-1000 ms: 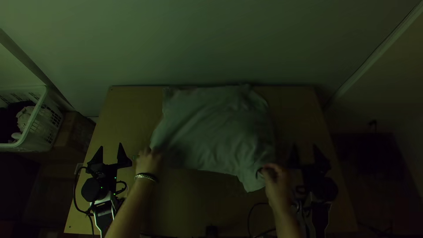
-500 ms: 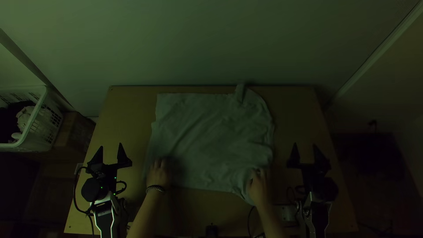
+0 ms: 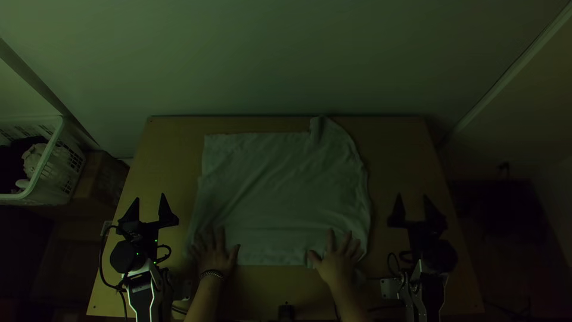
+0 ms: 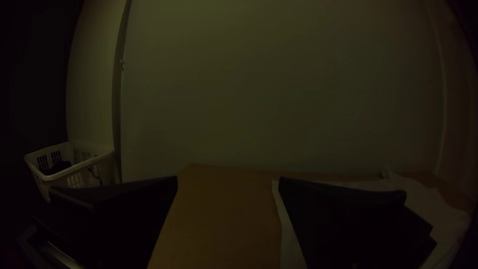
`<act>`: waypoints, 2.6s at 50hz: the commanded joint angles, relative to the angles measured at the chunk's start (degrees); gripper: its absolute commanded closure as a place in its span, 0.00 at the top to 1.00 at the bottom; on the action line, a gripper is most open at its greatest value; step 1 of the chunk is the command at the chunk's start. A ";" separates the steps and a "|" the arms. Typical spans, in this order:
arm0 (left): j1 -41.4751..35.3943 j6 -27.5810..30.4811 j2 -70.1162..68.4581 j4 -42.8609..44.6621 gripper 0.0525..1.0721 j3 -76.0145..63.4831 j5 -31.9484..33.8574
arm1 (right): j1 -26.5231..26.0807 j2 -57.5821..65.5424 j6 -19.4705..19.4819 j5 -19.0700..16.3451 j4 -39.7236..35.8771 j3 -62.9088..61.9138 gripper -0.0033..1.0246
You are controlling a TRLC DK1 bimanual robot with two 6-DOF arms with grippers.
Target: Fold the t-shirt
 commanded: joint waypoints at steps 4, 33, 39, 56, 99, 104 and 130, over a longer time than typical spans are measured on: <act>0.18 -0.81 -0.27 -1.27 0.96 -2.74 -0.17 | -0.31 -0.12 -0.55 0.34 -0.84 -0.80 0.96; 0.18 -0.81 -0.27 -1.27 0.96 -2.74 -0.17 | -0.31 -0.12 -0.55 0.34 -0.84 -0.80 0.96; 0.18 -0.81 -0.27 -1.27 0.96 -2.74 -0.17 | -0.31 -0.12 -0.55 0.34 -0.84 -0.80 0.96; 0.18 -0.81 -0.27 -1.27 0.96 -2.74 -0.17 | -0.31 -0.12 -0.55 0.34 -0.84 -0.80 0.96; -2.55 -1.78 -0.27 -1.27 0.96 -2.74 -0.17 | -0.05 -0.12 -0.20 0.34 -0.84 -0.80 0.96; -1.40 -1.60 -0.27 -1.36 0.96 -2.74 -1.05 | 0.22 -0.21 -0.28 0.34 -0.84 -0.80 0.96; -4.30 -4.33 -0.27 -2.94 0.96 -0.28 -4.04 | -1.10 -0.30 5.87 1.57 2.76 3.33 0.96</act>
